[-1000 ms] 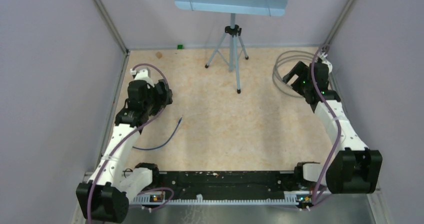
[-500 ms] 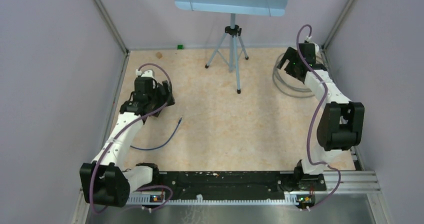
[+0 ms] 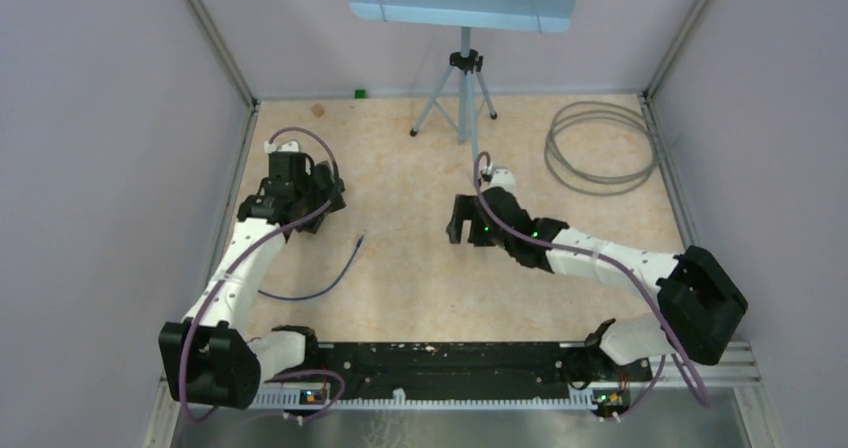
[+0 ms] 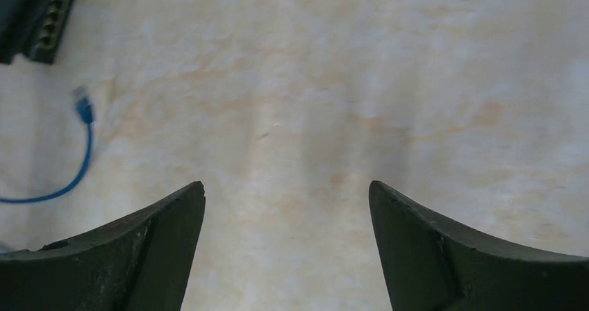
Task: Insert the plug into the switch port
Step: Pick up the connector from the center of the board.
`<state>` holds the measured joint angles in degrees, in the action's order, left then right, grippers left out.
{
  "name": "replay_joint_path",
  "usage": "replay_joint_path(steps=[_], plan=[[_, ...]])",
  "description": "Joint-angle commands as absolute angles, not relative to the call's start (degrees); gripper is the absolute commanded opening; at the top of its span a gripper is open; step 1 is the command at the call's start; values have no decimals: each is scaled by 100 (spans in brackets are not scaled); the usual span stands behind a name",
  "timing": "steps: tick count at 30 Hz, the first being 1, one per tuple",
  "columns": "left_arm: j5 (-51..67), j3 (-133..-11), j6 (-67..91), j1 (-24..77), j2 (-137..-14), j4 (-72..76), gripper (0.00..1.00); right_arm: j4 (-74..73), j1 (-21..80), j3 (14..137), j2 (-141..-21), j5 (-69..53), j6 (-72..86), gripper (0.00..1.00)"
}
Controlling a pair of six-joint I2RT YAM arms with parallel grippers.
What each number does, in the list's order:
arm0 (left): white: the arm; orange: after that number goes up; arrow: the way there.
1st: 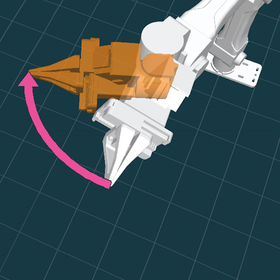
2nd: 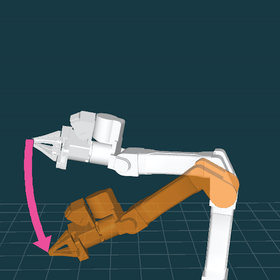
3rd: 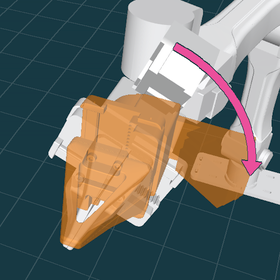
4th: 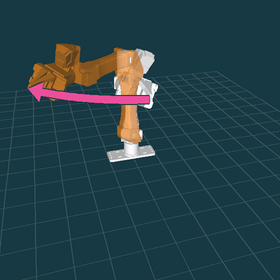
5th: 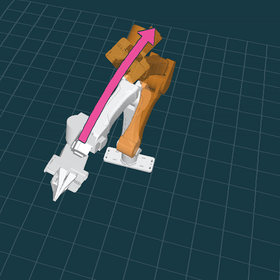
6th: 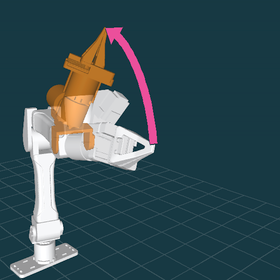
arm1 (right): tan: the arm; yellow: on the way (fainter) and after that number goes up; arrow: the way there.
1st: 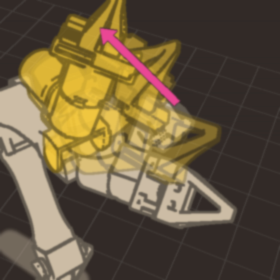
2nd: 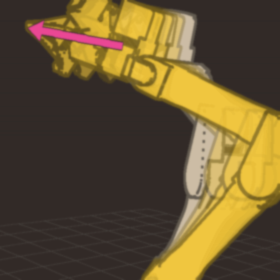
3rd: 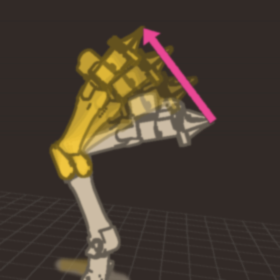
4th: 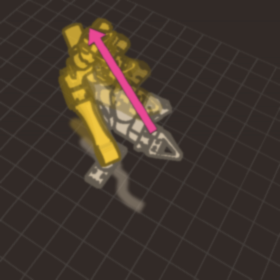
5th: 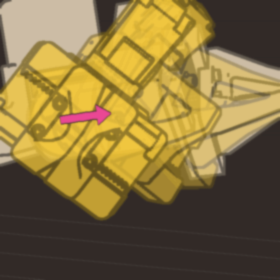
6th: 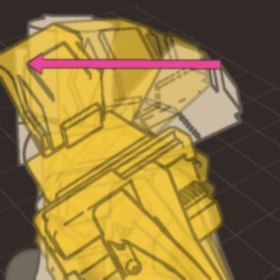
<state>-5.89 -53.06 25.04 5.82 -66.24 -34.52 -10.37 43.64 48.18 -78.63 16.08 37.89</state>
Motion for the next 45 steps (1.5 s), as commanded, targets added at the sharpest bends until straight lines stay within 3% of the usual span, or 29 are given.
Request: replay_joint_path(steps=[1, 9, 13, 30, 39, 42, 45], plan=[[-799, -5861, 2484, 403, -6778, -3470, 99, 643, 5086, 4796, -8179, 1237, 4582, 87], [-680, -6128, 2312, 75, -6894, -3383, 99, 2771, 5754, 5189, -9708, 906, 5368, 90], [-664, -6189, 2274, -198, -7038, -3281, 99, 3583, 5903, 5511, -10560, 744, 5628, 80], [-431, -6354, 2468, -355, -7444, -2912, 99, 3631, 6254, 6931, -12323, 664, 5539, 68], [-335, -6423, 2345, -352, -7394, -3000, 99, 3841, 6256, 7416, -12913, 1005, 5441, 49], [-363, -6397, 2329, -354, -7360, -3017, 99, 3965, 6249, 7482, -12945, 1094, 5219, 37], [-422, -6360, 2296, -360, -7315, -3004, 99, 4191, 6175, 7280, -12757, 1229, 4961, 14]])
